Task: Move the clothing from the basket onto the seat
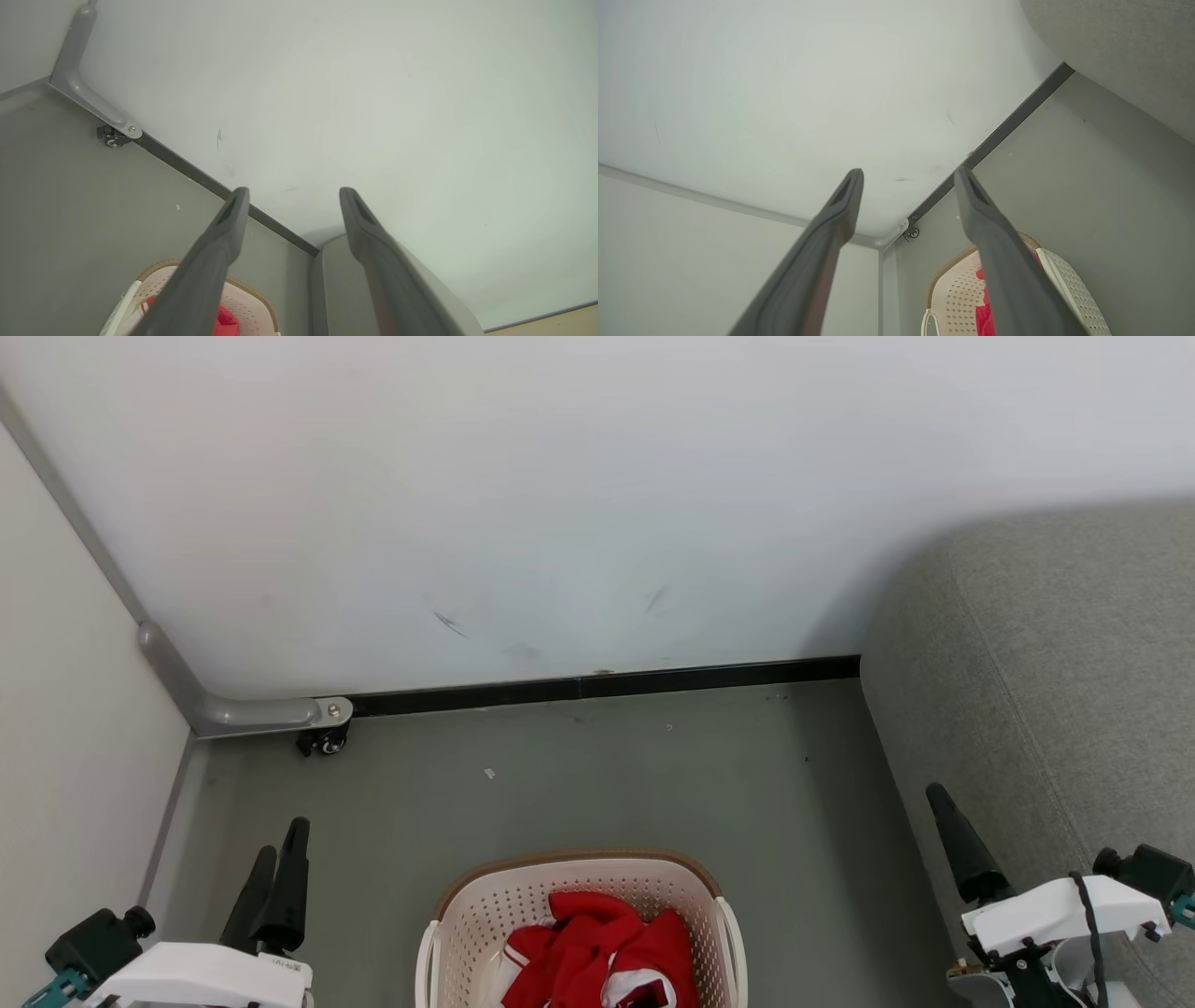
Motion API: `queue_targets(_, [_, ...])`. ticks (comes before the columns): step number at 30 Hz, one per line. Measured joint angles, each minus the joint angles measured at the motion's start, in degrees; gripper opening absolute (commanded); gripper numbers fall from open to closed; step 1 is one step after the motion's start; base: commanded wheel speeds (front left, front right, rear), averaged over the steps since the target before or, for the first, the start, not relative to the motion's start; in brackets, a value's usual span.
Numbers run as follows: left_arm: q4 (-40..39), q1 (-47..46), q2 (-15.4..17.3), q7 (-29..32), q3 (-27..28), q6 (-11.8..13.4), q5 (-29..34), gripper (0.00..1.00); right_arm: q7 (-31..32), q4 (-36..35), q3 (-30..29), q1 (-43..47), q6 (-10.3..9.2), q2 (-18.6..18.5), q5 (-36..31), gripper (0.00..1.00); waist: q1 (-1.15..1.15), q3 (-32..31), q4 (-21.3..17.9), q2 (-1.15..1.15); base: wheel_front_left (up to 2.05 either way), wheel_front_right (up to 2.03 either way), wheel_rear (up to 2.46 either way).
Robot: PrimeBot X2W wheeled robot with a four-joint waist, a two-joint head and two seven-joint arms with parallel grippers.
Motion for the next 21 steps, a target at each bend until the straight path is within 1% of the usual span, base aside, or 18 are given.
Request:
queue_targets(1, [0.00,0.00,0.00,0.00,0.00,0.00,0.00,1.00,0.00,0.00,0.00,0.00,0.00,0.00,0.00,1.00,0.00,0.00,0.00,0.00,0.00,0.00,0.00])
queue_targets(4, [-0.57,-0.10,0.05,-0.71,-0.15,0.00,3.18,1.00,-0.58,-0.51,0.43,-0.05,0.00,-0.02,-3.16,1.00,-0.11,0.00,-0.10,0.00,0.00,0.00,0.00])
queue_targets(16, [-2.42,-0.10,0.21,-3.03,-1.41,-0.01,14.97,1.00,-2.94,-1.34,1.51,-0.06,0.02,-0.02,-14.38,1.00,-0.70,0.39,-0.31,0.00,0.00,0.00,0.00])
queue_targets(21, [-3.26,-0.10,-0.08,-4.24,-1.70,-0.01,18.93,1.00,-4.05,-2.25,1.82,-0.22,0.03,0.02,-18.78,1.00,-0.84,0.76,-0.28,0.00,0.00,0.00,0.00])
